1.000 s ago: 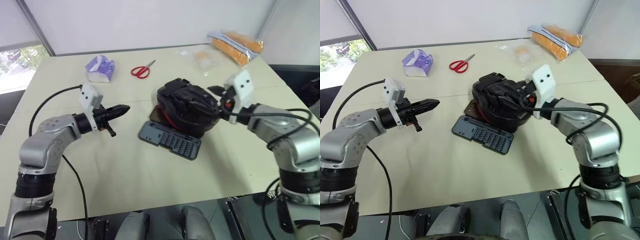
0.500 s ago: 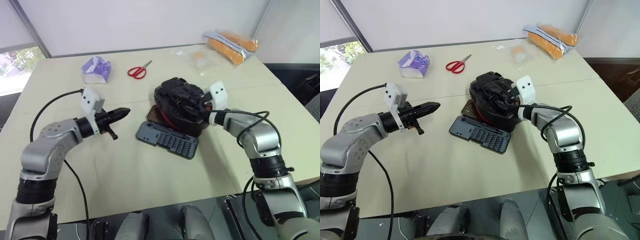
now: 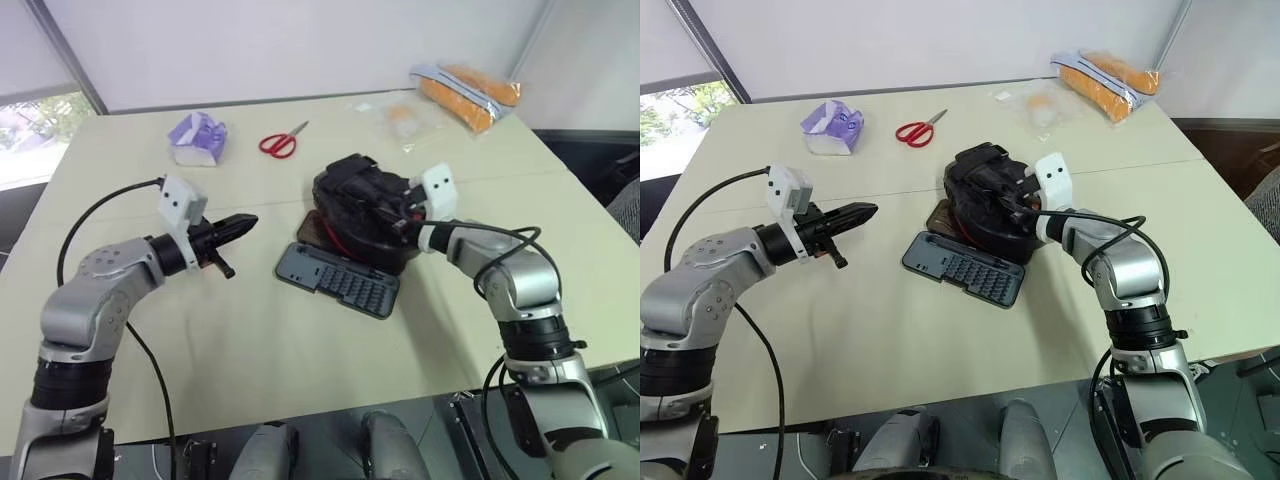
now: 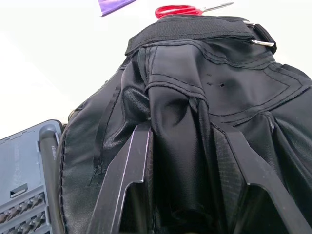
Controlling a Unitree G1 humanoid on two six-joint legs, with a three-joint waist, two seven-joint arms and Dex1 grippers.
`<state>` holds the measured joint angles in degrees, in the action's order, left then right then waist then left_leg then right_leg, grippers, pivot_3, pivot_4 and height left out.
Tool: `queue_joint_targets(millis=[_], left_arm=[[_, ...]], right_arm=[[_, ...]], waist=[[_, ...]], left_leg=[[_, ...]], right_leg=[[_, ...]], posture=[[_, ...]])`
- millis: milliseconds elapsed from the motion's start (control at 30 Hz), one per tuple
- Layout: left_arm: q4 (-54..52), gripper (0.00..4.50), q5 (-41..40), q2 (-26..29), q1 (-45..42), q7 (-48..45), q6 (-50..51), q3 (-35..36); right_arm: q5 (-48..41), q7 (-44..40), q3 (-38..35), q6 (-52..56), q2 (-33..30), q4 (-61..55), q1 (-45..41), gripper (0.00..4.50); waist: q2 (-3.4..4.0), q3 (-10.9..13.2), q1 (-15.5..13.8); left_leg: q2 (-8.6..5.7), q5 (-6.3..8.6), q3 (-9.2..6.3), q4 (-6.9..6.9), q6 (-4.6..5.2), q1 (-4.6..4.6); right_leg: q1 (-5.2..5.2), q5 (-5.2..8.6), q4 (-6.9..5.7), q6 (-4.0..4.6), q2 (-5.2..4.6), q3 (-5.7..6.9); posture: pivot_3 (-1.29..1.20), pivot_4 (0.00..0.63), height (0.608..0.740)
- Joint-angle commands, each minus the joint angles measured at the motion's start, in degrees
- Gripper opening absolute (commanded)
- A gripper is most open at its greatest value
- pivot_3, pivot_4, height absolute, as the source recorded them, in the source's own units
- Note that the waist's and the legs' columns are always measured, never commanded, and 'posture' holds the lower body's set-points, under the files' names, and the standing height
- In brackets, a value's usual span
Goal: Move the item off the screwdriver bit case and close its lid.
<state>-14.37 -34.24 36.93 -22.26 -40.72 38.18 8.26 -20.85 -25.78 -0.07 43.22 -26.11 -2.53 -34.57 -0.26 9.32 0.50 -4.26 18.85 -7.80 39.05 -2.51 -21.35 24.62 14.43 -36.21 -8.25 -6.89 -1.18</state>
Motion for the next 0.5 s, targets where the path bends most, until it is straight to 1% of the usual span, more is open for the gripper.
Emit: queue_joint_targets(millis=[33,100,267,367,500], left_arm=[[-0.39,0.0,0.51,0.01,-1.1,-0.14,-1.4,0.51],[-0.21,0.0,0.58,-0.08,-1.26,-0.25,-1.46,0.31],[1.4,0.0,1.16,-0.55,-2.63,-0.71,-2.03,-0.34],[1.49,0.0,1.46,-0.93,-2.82,-0.83,-2.22,-0.53],[1.3,0.0,1.51,-1.03,-2.69,-0.91,-2.25,-0.55]], right_arm=[[0.4,2.57,-3.17,1.99,-0.08,-0.54,1.49,0.87],[0.48,2.96,-3.33,2.3,0.08,-0.78,1.71,0.06],[1.66,3.79,-2.63,2.17,-0.12,-2.38,2.02,0.06],[1.9,5.42,-4.31,1.29,-0.13,-3.73,1.57,0.06],[5.12,11.09,-7.46,-2.03,-0.68,-4.8,0.0,0.06]], waist=[[0.0,0.0,0.0],[0.0,0.0,0.02],[0.0,0.0,0.03],[0.0,0.0,0.05],[0.01,0.01,0.05]], left_leg=[[0.0,0.0,0.0,0.0,0.0,-0.01],[-0.01,0.0,-0.01,0.0,0.0,0.0],[-0.01,0.0,-0.01,0.0,0.0,-0.01],[-0.02,0.0,-0.01,-0.01,0.0,-0.01],[-0.02,0.0,0.0,0.0,0.0,-0.05]], right_leg=[[0.0,0.0,0.01,0.0,0.0,0.0],[0.0,0.0,0.0,0.0,0.0,0.01],[0.0,0.0,0.01,0.0,0.0,0.01],[0.01,0.0,0.01,0.0,0.0,0.02],[0.06,0.0,0.0,0.0,0.0,0.01]], posture=[[0.0,0.15,0.74],[0.0,0.15,0.74],[0.0,0.15,0.74],[0.0,0.15,0.74],[0.0,0.15,0.74]])
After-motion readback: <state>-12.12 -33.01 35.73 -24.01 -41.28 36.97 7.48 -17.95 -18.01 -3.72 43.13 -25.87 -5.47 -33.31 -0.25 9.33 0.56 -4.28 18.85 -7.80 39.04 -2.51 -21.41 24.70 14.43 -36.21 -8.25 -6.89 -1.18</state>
